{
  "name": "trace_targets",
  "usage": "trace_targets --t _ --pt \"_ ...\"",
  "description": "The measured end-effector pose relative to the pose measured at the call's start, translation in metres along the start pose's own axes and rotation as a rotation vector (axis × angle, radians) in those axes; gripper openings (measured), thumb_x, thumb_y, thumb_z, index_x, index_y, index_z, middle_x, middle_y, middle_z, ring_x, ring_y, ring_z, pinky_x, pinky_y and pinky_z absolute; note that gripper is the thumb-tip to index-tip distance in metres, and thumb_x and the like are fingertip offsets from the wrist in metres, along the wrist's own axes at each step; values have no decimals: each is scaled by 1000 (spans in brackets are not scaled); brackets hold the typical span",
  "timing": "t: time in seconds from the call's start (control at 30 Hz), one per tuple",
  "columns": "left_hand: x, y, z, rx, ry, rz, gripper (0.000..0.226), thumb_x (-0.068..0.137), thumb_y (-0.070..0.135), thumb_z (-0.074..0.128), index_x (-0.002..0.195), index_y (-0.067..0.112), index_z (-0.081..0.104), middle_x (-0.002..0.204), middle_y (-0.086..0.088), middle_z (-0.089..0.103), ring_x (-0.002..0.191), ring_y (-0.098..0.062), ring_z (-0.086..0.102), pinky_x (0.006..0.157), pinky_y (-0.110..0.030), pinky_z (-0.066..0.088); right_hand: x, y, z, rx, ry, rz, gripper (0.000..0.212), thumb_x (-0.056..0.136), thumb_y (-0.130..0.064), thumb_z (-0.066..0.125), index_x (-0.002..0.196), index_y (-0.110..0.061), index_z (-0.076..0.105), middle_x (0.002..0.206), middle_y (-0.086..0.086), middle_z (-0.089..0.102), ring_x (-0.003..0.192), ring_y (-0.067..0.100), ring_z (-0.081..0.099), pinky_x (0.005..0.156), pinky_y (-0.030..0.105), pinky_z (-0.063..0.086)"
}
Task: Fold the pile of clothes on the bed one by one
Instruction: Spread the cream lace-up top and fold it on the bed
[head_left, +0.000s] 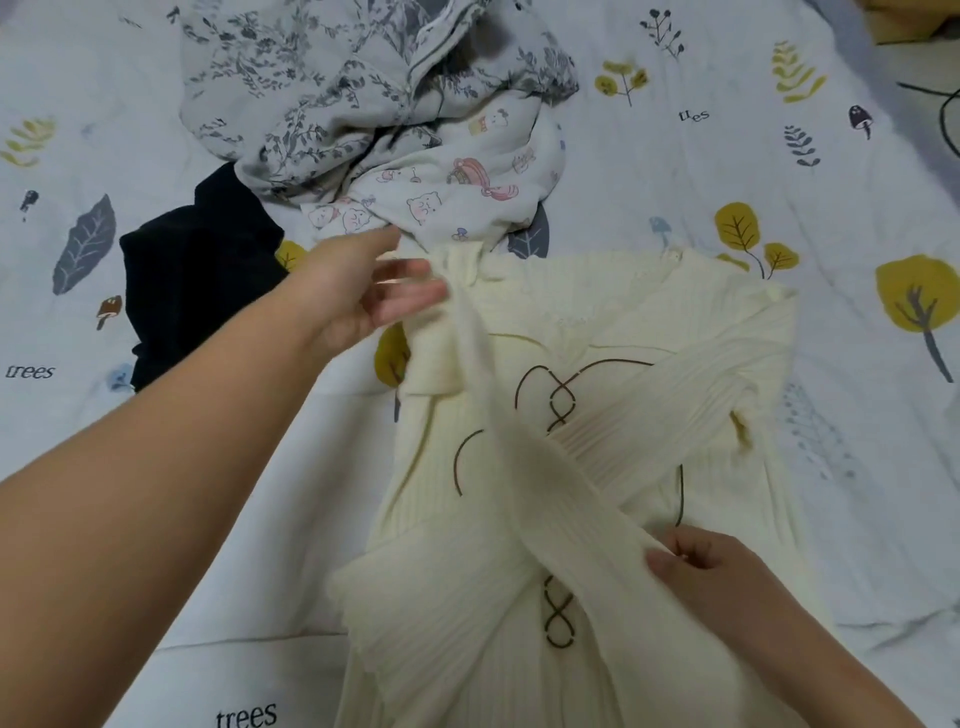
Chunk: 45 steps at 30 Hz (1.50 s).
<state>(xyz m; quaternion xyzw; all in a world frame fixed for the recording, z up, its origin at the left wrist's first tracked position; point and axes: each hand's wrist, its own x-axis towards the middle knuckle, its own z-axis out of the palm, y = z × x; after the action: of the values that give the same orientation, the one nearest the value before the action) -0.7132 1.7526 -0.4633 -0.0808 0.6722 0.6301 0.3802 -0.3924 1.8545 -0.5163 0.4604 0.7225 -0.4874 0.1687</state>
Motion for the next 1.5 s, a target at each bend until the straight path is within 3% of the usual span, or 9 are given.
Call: trace_targets --t 0.17,0.37,0.53,0.63,0.8,0.93,1.03,1.23,1.5 --pt "16 -38 8 670 67 307 20 92 3 43 86 16 58 96 -6 59 82 -21 57 77 -38 52 -6 12 -5 -284 272 81 16 88 -36 53 95 -22 55 89 -3 59 89 20 56 77 34 44" --pt "33 -69 15 1371 50 565 47 88 12 52 134 22 46 139 -18 29 126 -35 30 99 -41 35 -18 -7 42 -612 333 -91 64 58 -73 54 86 -16 58 85 1 54 78 25 56 63 38 46" --pt "41 -56 20 1548 -163 513 44 87 33 40 111 5 63 119 -12 55 116 -32 44 93 -34 34 -22 -4 54 -678 147 -171 38 50 -8 81 81 -6 58 71 10 57 56 27 58 44 34 47" --pt "41 -35 17 1535 -255 369 28 89 28 58 94 1 65 85 -8 58 84 -26 53 73 -29 37 -19 -8 16 -365 81 -115 18 85 -8 51 84 -26 51 76 -8 53 68 11 51 59 20 40" --pt "48 1 1 1756 -330 98 45 72 49 70 78 4 68 77 -10 66 76 -25 59 73 -32 45 -24 6 -40 248 -226 7 9 70 -6 54 75 -2 61 67 5 56 66 18 52 65 27 39" --pt "56 -6 6 2029 -145 289 63 73 64 56 100 8 65 91 -6 61 90 -25 51 78 -35 41 -14 25 -32 -56 -130 93 13 79 -5 51 73 -15 55 68 -3 55 60 11 49 57 23 36" --pt "54 -31 9 1856 126 512 64 78 56 60 121 10 50 122 -16 45 116 -35 38 90 -48 37 -11 35 -18 -368 -44 97 11 85 -15 47 87 -26 48 85 -9 56 81 11 55 68 23 41" --pt "49 -66 3 983 400 18 83 89 54 46 144 0 14 145 -24 30 131 -41 32 105 -45 28 -18 51 -21 -132 132 146 11 85 -18 55 75 -21 55 72 -4 60 69 12 57 66 30 46" --pt "39 -78 -13 1181 421 398 66 90 36 55 140 3 26 130 -24 41 115 -41 45 89 -45 38 -24 46 -24 -302 341 211 17 84 -21 64 96 -22 52 97 3 59 94 28 56 74 35 39"
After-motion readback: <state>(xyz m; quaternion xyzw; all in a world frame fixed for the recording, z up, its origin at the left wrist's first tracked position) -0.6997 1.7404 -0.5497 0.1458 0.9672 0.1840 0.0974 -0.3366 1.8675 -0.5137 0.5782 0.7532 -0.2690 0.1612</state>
